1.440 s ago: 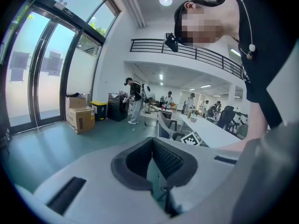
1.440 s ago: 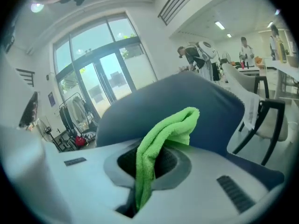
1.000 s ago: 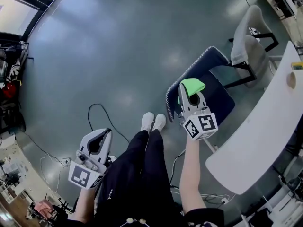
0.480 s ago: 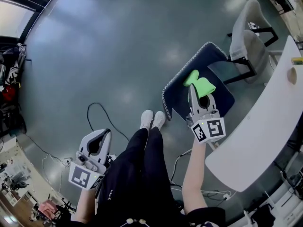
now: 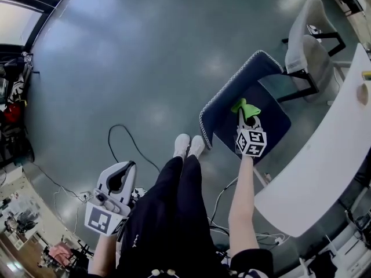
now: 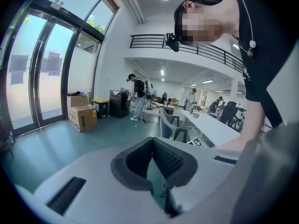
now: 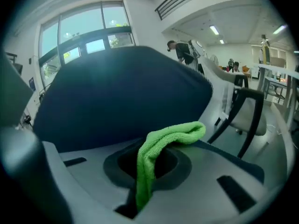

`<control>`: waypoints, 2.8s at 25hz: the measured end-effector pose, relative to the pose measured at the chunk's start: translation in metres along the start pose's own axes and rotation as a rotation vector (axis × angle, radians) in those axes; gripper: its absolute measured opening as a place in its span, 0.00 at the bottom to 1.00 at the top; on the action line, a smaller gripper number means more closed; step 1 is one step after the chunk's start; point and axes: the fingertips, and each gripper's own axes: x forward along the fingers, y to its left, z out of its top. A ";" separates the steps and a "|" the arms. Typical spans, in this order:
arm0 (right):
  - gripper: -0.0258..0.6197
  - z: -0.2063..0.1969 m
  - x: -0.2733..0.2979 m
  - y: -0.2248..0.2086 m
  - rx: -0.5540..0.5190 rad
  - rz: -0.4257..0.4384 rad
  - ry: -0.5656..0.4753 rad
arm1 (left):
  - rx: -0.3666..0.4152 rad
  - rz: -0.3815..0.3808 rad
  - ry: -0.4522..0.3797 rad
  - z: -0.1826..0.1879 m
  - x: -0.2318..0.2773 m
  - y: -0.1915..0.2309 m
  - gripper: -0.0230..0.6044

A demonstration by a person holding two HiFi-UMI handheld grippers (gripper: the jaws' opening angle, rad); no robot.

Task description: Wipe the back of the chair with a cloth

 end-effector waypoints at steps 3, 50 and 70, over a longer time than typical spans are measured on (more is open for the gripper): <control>0.07 -0.043 0.030 -0.012 0.032 -0.030 0.126 | -0.019 0.004 0.010 -0.005 -0.004 0.001 0.03; 0.07 0.199 -0.074 0.149 0.007 0.336 -0.494 | -0.048 0.037 0.004 -0.005 0.010 0.000 0.03; 0.07 0.047 -0.012 -0.031 0.128 -0.056 -0.187 | -0.054 0.039 0.071 -0.020 0.025 0.000 0.03</control>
